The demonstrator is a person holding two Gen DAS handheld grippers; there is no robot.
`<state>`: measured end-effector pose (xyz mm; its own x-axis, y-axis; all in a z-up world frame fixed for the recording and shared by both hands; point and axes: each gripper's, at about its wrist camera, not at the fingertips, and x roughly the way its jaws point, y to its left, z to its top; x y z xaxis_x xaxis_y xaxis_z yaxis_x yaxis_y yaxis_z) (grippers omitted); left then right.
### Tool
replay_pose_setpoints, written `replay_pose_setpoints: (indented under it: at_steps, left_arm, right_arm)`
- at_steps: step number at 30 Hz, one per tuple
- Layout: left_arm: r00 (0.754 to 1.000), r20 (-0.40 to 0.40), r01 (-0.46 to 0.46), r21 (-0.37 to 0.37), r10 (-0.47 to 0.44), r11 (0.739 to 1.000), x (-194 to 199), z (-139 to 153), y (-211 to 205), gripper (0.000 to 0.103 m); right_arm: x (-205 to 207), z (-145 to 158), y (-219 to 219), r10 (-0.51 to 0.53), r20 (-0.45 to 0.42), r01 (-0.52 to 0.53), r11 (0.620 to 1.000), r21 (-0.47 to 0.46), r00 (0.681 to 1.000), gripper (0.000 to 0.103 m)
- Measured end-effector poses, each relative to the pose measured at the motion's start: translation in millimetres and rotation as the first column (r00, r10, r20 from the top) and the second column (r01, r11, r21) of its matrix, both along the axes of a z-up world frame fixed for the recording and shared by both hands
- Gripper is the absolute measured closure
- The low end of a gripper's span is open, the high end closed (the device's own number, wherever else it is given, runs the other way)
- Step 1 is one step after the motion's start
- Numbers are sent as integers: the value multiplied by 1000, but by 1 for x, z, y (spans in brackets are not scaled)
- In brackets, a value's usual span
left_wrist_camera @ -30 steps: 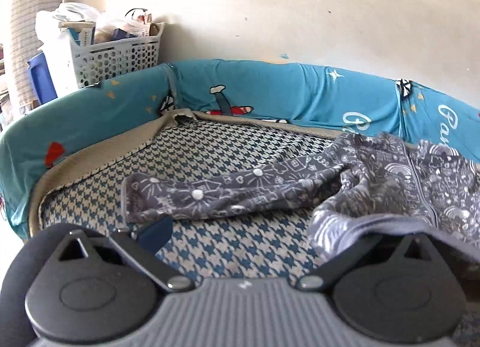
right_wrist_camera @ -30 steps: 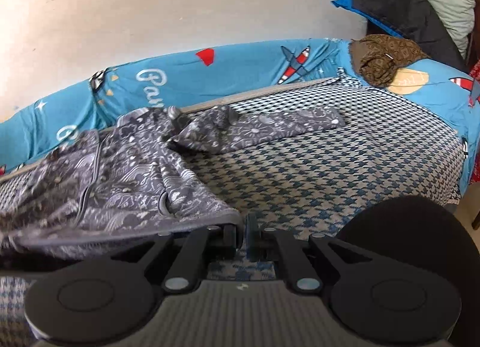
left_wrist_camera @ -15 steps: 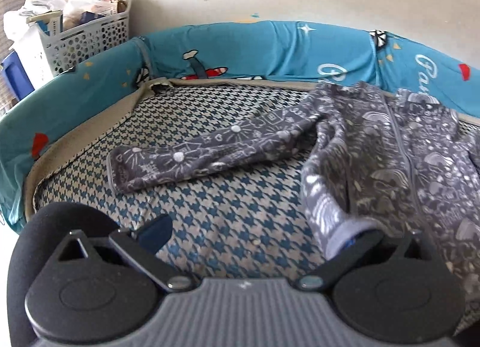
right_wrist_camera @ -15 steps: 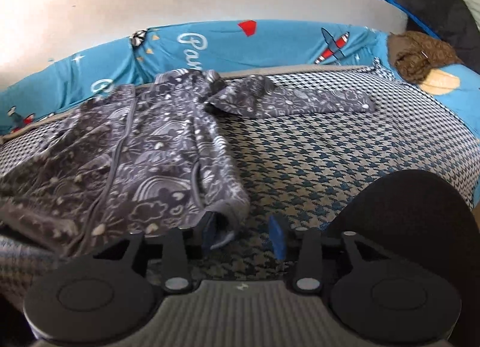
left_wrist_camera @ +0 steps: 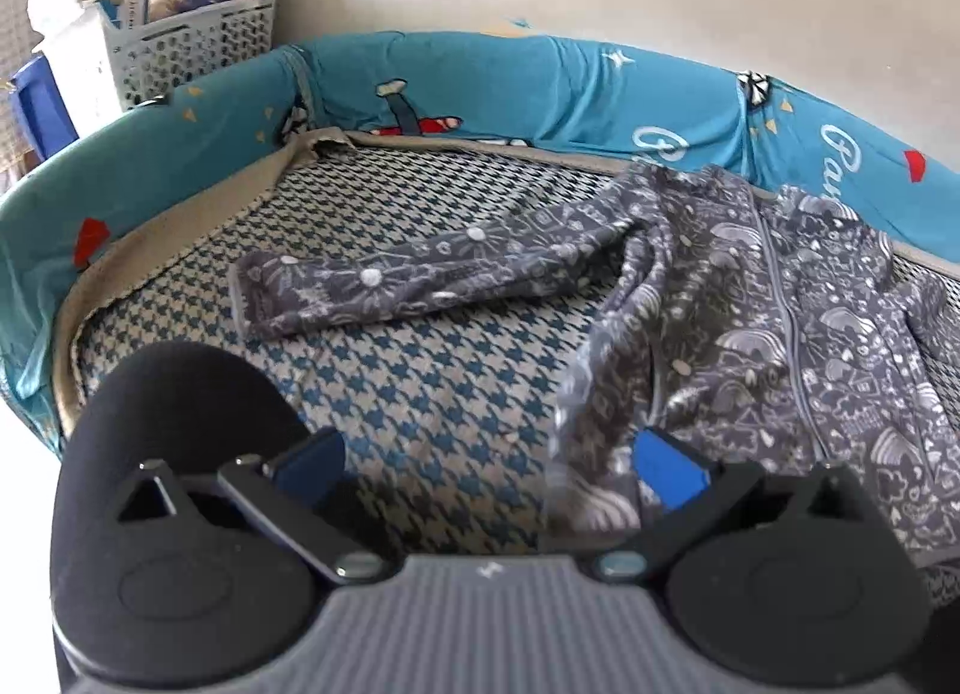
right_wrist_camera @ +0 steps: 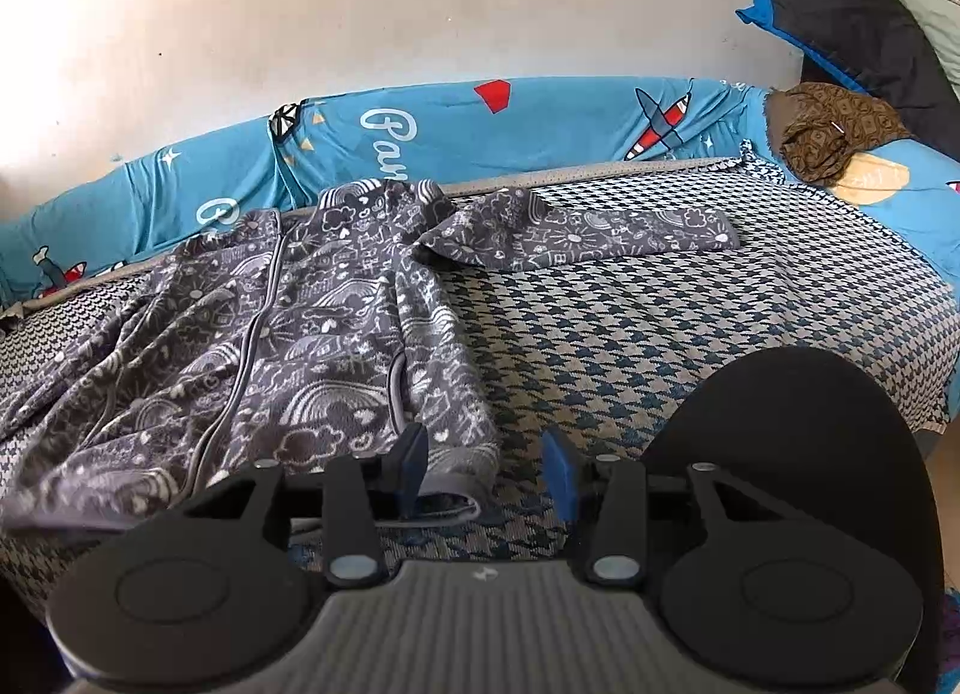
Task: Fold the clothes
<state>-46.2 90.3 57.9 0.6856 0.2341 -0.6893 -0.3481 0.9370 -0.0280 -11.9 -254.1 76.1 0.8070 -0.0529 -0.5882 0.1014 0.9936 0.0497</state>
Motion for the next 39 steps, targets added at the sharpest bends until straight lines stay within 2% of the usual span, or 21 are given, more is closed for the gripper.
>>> replay_pose_setpoints:
  at_steps: [5,8,11,14,19,24,27,33,39]
  left_arm:
    - [998,45,45,-20,-44,999,-1,2,-6,0]
    - [992,31,122,-16,-122,992,6,-4,-20,0]
    - [976,2,217,-25,-217,976,16,-16,-40,0]
    - [954,-15,299,8,-299,954,27,-27,-62,0]
    - [924,-58,382,86,-378,920,46,-55,-89,0]
    - [901,-157,423,99,-405,901,60,-92,-101,0]
    - [898,-158,425,80,-410,901,61,-99,-100,0]
    - [903,-157,408,32,-399,912,64,-97,-97,0]
    - [900,-115,425,20,-420,905,66,-85,-98,0]
  right_arm:
    - [2,-3,3,50,1,-50,998,27,999,62]
    - [6,-6,8,102,2,-102,994,42,995,62]
    - [13,-11,18,141,-10,-140,989,50,990,62]
    - [24,-20,28,160,-41,-158,986,59,986,62]
    - [44,-40,37,146,-130,-140,989,53,981,62]
    - [62,-62,26,100,-235,-73,990,120,967,62]
    - [64,-67,18,76,-254,-33,985,169,964,62]
    - [58,-65,17,82,-222,-44,984,171,972,61]
    - [54,-58,18,118,-165,-86,978,189,979,61]
